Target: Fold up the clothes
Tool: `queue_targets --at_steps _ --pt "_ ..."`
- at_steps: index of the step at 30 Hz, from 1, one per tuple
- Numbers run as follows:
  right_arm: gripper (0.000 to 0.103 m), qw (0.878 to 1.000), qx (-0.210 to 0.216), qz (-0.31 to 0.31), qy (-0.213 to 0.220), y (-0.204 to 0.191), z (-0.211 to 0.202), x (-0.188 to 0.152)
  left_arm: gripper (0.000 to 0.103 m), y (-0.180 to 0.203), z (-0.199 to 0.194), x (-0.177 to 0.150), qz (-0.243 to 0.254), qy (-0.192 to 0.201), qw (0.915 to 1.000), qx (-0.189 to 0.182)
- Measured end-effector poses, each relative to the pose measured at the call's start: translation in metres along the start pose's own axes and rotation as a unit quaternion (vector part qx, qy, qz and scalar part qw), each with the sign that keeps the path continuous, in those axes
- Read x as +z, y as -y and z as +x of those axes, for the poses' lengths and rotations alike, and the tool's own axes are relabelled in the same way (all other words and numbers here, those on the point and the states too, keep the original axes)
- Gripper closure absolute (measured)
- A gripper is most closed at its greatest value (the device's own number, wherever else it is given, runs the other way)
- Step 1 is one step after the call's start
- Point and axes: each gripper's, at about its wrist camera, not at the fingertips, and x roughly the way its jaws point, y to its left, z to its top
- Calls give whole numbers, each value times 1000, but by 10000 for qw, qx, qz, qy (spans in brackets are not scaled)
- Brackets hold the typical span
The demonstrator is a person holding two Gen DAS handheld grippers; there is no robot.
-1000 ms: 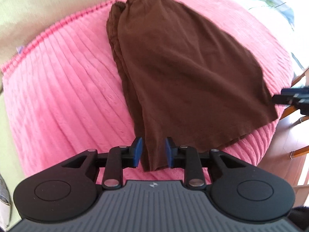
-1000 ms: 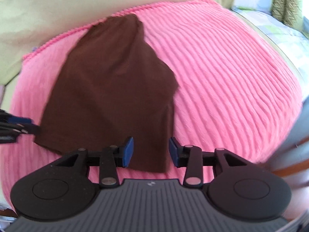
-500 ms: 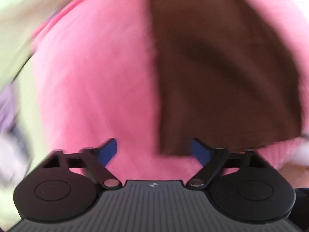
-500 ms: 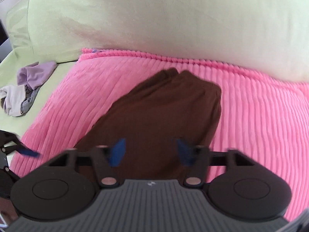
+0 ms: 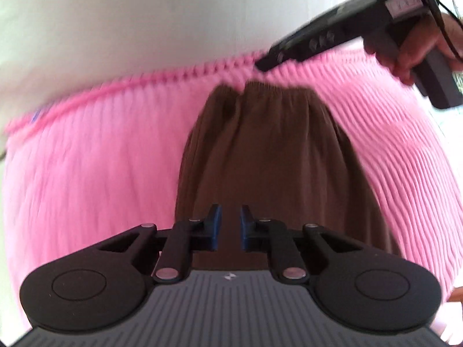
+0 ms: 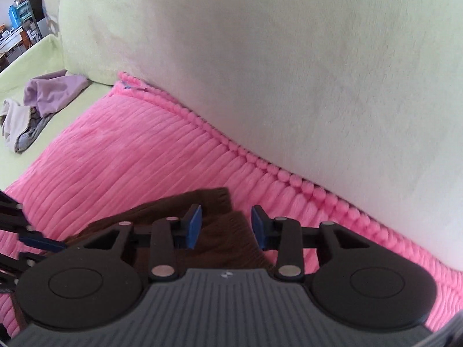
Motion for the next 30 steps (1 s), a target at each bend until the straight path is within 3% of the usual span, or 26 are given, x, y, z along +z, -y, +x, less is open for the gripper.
queue_targets --at_steps 2,5,7,8,13,16,17,18,20,24,30 --pt "64 9999 52 68 -140 7 11 0 88 -4 22 16 114 -110 9998 -142" --pt "58 9993 173 125 -301 7 24 -5 86 -7 42 19 389 -336 9987 -14" --pt "57 9989 251 161 -365 7 29 -8 83 -10 45 15 449 -386 9982 -70" --pt "57 9986 288 181 -397 6 33 -10 75 -11 47 12 455 -379 9982 -18" --pt "57 9984 256 124 -481 0 40 -16 74 -12 41 6 469 -208 9986 82" --pt "57 9984 262 99 -485 -2 41 -17 74 -12 50 0 531 -361 9979 78" --pt "58 9984 270 46 -491 -3 41 -17 77 -13 53 -2 544 -372 9978 73" --pt "61 9985 241 -36 -483 -5 41 -17 85 -13 52 -3 536 -370 9979 72" --pt "84 9985 152 -255 -453 -8 38 -19 103 -14 52 -4 498 -326 9982 41" --pt "84 9989 29 -451 -126 -17 19 -20 103 -4 33 -10 763 -8 9967 281" --pt "84 9975 43 -687 184 -31 7 -10 103 -8 8 -14 500 201 9970 550"
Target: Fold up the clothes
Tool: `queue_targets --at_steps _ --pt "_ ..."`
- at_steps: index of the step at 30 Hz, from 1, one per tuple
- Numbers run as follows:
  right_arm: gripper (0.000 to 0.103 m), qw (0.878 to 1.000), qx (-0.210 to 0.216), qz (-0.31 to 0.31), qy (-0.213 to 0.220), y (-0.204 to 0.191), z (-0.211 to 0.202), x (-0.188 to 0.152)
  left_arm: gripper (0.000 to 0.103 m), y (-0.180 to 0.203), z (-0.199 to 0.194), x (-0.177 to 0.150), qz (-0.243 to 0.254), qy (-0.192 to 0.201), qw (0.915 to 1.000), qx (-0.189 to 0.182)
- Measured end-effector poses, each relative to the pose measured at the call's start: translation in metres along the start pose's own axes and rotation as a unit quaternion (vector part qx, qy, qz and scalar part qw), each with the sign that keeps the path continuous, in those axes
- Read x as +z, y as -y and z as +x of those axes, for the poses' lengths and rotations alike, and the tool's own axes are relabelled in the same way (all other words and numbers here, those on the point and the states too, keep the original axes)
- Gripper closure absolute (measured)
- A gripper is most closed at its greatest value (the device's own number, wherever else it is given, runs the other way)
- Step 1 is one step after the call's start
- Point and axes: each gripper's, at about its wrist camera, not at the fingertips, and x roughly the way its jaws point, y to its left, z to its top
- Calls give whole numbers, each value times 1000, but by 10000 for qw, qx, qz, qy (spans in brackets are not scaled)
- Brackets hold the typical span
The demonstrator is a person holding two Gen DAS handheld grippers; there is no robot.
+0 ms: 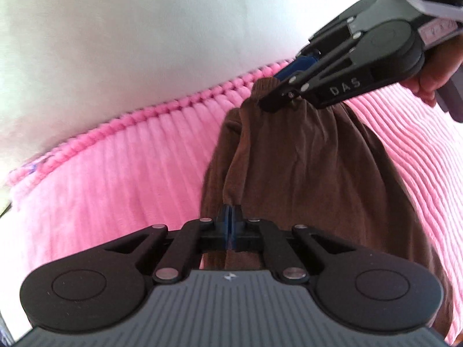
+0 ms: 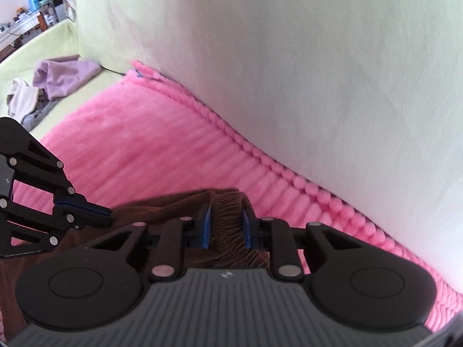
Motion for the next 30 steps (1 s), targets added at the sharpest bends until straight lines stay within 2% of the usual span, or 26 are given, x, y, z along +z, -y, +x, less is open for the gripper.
queue_targets --at_steps 4,7,9,10,12,13,14,16,17,18,21,23,25,27,28,30 --pt "84 9997 -67 -245 9 -7 19 10 103 -3 6 -3 -44 -52 9998 166" --pt "84 9991 -287 -315 -32 -10 33 12 103 -5 17 -2 -1 -122 9997 201" --pt "84 9987 -403 -295 -96 -12 42 10 103 -5 22 -4 19 -182 9990 397" --pt "84 9986 -445 -279 -112 -13 45 9 101 -8 27 -7 23 -287 9981 540" --pt "82 9980 -557 -115 -288 -15 56 6 99 -16 32 -10 -133 -536 9969 569" --pt "78 9976 -631 -34 -292 -14 54 8 99 -25 29 -14 -323 -609 9966 459" --pt "64 9971 -709 45 -284 -14 52 10 99 -35 16 -20 -545 -543 9963 374" --pt "44 9960 -832 316 -114 -13 39 13 98 -44 -6 -30 -665 -487 9963 252" --pt "37 9948 -873 522 69 -11 27 14 97 -48 -17 -37 -699 -481 9962 185" --pt "36 9928 -914 728 251 -10 15 15 93 -51 -29 -45 -733 -475 9961 118" --pt "36 9884 -720 1241 505 -22 -19 5 87 -52 -58 -67 -843 -566 9944 -309" --pt "37 9888 -510 1317 484 -40 -31 -6 87 -45 -66 -79 -891 -675 9922 -552" --pt "40 9904 -286 1304 370 -59 -35 -16 87 -38 -62 -86 -895 -807 9910 -588" --pt "53 9924 -53 1217 155 -82 -28 -27 87 -30 -54 -94 -889 -977 9895 -590" --pt "66 9929 29 1185 65 -91 -24 -30 87 -25 -50 -99 -894 -1100 9885 -535" --pt "68 9930 129 1171 -53 -102 -17 -35 86 -20 -51 -109 -966 -1212 9865 -527"
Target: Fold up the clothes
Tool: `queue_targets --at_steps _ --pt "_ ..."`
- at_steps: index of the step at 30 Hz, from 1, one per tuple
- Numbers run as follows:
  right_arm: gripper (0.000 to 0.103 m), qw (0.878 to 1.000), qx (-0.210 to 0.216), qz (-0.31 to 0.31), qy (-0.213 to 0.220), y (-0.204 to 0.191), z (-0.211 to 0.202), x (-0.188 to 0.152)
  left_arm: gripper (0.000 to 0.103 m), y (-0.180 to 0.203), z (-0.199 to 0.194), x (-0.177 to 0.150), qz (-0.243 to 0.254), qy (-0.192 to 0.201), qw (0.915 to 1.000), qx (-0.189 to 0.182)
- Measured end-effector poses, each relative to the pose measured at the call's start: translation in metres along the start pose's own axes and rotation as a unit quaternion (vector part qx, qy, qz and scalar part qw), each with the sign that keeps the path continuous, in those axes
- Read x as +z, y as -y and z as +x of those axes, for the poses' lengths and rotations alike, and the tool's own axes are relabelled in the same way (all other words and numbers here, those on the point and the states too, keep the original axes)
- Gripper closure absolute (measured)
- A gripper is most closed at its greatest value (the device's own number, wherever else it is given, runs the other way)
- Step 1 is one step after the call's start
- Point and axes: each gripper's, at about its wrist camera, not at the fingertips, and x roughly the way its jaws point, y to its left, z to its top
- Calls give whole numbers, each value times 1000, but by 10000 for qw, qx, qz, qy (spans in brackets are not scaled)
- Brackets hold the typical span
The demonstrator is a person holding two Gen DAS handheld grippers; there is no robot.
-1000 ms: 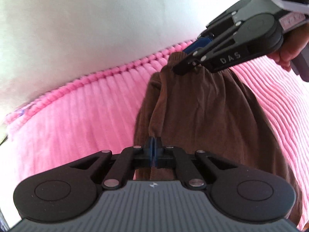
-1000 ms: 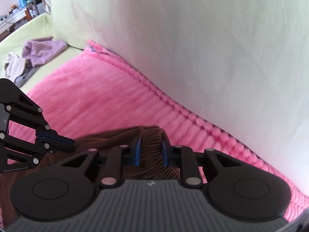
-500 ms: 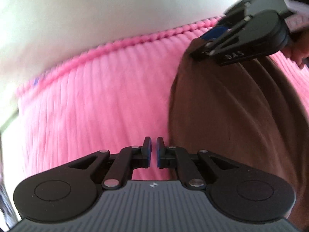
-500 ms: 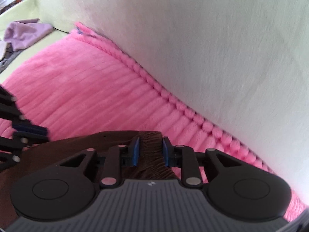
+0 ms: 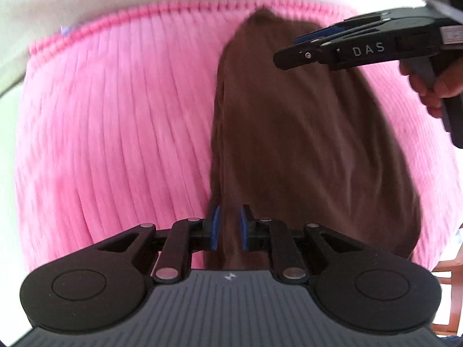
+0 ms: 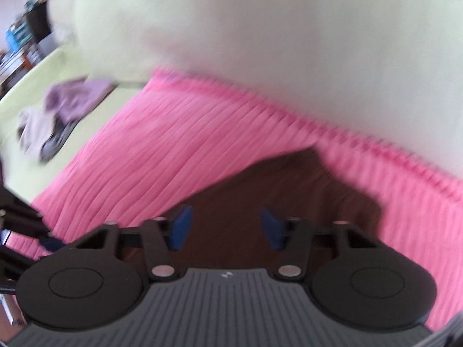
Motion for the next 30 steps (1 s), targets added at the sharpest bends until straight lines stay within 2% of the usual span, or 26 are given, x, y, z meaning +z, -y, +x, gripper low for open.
queue_targets --at_steps 1,3,5,9,10,11,15,18,21,24,25,26,28,29,30 --pt "68 9999 49 125 -30 -4 3 -3 84 0 -1 -2 -11 3 10000 -6" --pt "68 9989 233 410 -7 -12 2 -10 69 -1 -7 -16 -177 -38 9998 -39" --pt "68 9983 327 479 -57 -19 4 -16 69 -2 -5 -22 -202 -96 9997 54" --pt "68 9974 434 540 -178 -33 2 -30 74 -3 -3 -27 -186 -81 9996 207" --pt "68 9973 440 549 -187 -35 2 -32 82 -2 -3 -26 -137 -27 9996 234" --pt "68 9972 433 569 -196 -37 1 -34 103 -2 -2 -26 -91 -4 9996 276" --pt "68 9966 405 687 -206 -41 -1 -39 103 3 -6 -30 109 244 9984 492" --pt "67 9963 446 720 -126 -48 -3 -41 103 0 -13 -36 -11 404 9972 626" --pt "67 9963 391 739 -191 -53 5 -50 103 -6 -8 -45 -181 391 9967 690" --pt "67 9970 221 702 -231 -59 11 -60 103 -6 5 -48 -167 323 9948 952" --pt "64 9978 183 623 -160 -63 8 -61 103 -5 8 -47 -142 292 9941 1039" --pt "58 9983 122 567 -100 -66 3 -62 97 -6 10 -46 -120 259 9941 1051" --pt "55 9983 -17 583 31 -70 -11 -69 92 -7 7 -43 -8 188 9945 1032" --pt "55 9979 -30 638 62 -72 -18 -74 83 -6 2 -42 126 88 9953 955" --pt "55 9974 -37 723 61 -74 -27 -82 82 -6 -3 -43 202 69 9955 924"
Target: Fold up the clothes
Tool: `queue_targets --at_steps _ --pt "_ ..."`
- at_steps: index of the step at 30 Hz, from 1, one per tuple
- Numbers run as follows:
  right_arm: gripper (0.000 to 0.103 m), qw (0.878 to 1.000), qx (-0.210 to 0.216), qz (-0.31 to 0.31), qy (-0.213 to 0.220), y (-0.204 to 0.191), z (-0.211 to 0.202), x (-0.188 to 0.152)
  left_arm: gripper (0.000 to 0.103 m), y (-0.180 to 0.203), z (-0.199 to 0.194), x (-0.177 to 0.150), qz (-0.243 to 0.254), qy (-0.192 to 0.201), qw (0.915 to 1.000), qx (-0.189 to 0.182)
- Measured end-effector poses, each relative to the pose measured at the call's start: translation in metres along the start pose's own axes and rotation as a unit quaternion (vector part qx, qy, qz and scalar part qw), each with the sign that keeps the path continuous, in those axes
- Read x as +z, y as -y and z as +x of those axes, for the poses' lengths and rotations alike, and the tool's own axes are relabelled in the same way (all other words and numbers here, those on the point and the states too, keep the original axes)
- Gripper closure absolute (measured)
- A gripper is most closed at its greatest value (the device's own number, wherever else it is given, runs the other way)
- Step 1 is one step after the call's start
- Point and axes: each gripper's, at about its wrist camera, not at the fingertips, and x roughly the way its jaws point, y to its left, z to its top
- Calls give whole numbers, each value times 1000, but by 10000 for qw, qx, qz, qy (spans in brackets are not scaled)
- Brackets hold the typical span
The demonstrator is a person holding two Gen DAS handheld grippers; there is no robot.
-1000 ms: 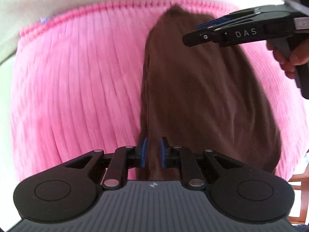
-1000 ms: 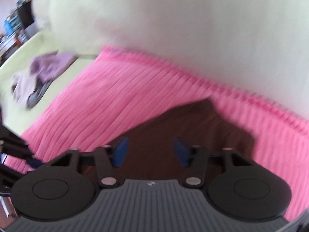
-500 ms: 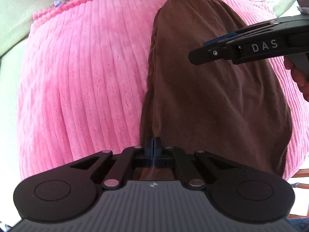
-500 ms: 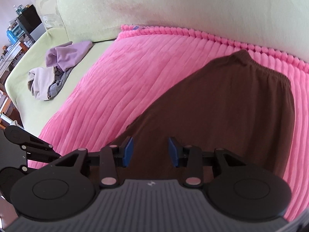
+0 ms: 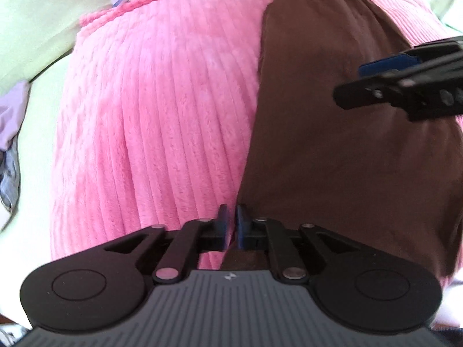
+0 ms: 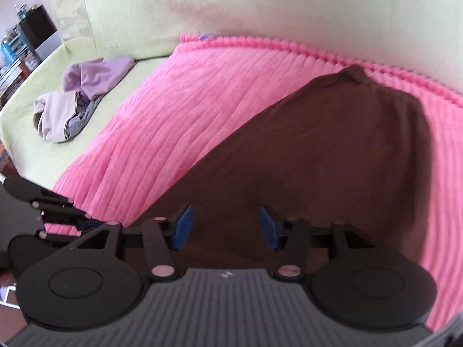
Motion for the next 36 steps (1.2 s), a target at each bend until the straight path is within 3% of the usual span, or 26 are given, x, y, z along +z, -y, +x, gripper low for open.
queue_targets --at_steps 3,6,10,12,14,18,21,22,25,28,33,36 --pt "55 9999 -1 110 -85 -8 -26 -31 81 -3 -26 -6 316 60 9992 -225" --pt "55 9993 46 70 -363 -19 -40 -68 73 -8 -31 -11 339 61 9984 -451" --pt "55 9929 -460 302 -1059 -20 -34 -119 72 -7 16 -18 449 -845 9943 -468" --pt "55 9861 -775 690 -1300 -15 -44 -141 72 -5 19 -32 762 -1085 9906 -324" --pt "55 9840 -923 956 -1187 -15 -62 -149 74 -3 4 -34 1066 -924 9898 -218" --pt "55 9832 -1320 1175 -455 -27 -88 -142 71 8 -29 -11 1764 -95 9835 -391" --pt "56 9774 -1626 1353 65 -36 -85 -133 69 20 -22 4 2115 211 9757 -525" --pt "61 9732 -1738 1498 180 -38 -79 -131 69 26 -13 7 2240 238 9724 -605" --pt "70 9498 -2183 2214 354 -35 -77 -144 69 46 2 2 2539 314 9640 -726" --pt "70 9326 -2485 2583 424 -38 -83 -166 69 57 -2 -10 2814 495 9547 -831" --pt "74 9257 -2638 2671 457 -50 -79 -191 68 61 -1 -36 2996 623 9476 -911" --pt "91 9261 -2696 2589 513 -54 -72 -196 66 61 1 -37 3003 653 9469 -950"
